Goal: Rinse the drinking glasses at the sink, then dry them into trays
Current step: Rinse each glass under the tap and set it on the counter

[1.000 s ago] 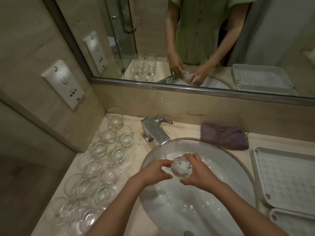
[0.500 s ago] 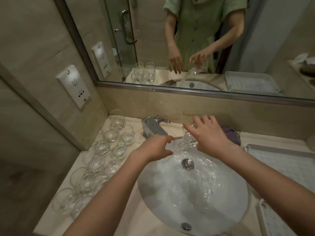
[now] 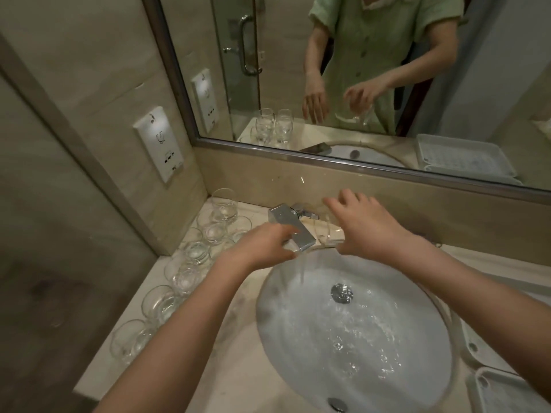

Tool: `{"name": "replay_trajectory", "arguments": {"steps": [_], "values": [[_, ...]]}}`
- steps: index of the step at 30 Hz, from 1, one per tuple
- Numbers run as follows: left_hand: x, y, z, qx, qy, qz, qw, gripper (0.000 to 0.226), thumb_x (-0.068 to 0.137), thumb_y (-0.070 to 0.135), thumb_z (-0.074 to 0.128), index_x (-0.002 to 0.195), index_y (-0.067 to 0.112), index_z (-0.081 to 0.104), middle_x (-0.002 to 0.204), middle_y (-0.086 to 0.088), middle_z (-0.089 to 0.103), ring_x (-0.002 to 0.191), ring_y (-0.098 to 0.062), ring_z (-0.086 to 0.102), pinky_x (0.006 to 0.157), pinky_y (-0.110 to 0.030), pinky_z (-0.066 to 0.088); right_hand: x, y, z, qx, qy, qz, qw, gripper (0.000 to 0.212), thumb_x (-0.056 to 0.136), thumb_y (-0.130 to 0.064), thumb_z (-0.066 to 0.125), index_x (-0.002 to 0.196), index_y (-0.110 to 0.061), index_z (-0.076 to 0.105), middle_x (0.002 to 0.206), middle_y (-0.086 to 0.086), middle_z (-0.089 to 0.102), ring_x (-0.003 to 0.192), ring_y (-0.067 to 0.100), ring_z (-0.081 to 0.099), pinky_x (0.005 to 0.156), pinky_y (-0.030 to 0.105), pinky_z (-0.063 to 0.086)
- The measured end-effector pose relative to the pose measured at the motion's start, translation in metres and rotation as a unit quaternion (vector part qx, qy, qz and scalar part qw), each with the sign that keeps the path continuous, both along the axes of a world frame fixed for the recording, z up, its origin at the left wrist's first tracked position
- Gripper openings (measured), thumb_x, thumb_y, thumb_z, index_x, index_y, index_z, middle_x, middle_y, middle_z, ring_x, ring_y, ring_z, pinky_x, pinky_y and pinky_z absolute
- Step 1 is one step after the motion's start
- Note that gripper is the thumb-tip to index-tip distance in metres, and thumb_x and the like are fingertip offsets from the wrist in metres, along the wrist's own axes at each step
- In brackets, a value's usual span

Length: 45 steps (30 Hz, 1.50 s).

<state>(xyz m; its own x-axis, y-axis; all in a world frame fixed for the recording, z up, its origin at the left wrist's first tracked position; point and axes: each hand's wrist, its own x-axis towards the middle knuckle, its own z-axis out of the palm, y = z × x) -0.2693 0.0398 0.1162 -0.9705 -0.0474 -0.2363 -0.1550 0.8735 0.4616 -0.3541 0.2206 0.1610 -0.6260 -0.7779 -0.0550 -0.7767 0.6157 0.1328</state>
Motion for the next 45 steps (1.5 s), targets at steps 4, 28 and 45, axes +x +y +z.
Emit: {"name": "replay_trajectory", "arguments": {"steps": [4,28,45], "values": [[-0.002,-0.032,0.011,0.017,0.013,0.04,0.999,0.055,0.087,0.026,0.068,0.138,0.025,0.049,0.13,0.001,0.059,0.112,-0.021,0.059,0.095,-0.038,0.047,-0.009,-0.037,0.02,-0.266,-0.206,-0.035,0.941,0.082,0.068,-0.03,0.083,0.134,-0.014,0.036,0.124,0.004,0.041,0.11,0.02,0.047,0.093,0.031,0.041],[-0.084,-0.189,-0.073,-0.043,-0.022,0.189,0.981,0.06,0.089,0.021,0.061,0.143,0.013,0.037,0.142,-0.016,0.041,0.132,-0.033,0.037,0.105,-0.04,0.037,-0.106,-0.227,-0.112,-0.098,-0.258,-0.064,0.959,0.082,0.069,-0.03,0.081,0.135,-0.007,0.039,0.131,0.011,0.041,0.12,0.031,0.041,0.097,0.035,0.037],[-0.118,-0.206,-0.116,-0.001,-0.078,0.247,0.966,0.081,0.075,0.022,0.081,0.138,0.004,0.033,0.147,-0.018,0.029,0.126,-0.034,0.045,0.098,-0.036,0.041,-0.107,-0.243,-0.149,0.018,-0.27,-0.044,0.962,0.068,0.076,-0.021,0.077,0.127,-0.001,0.038,0.131,0.018,0.038,0.118,0.036,0.047,0.089,0.036,0.042]]}}
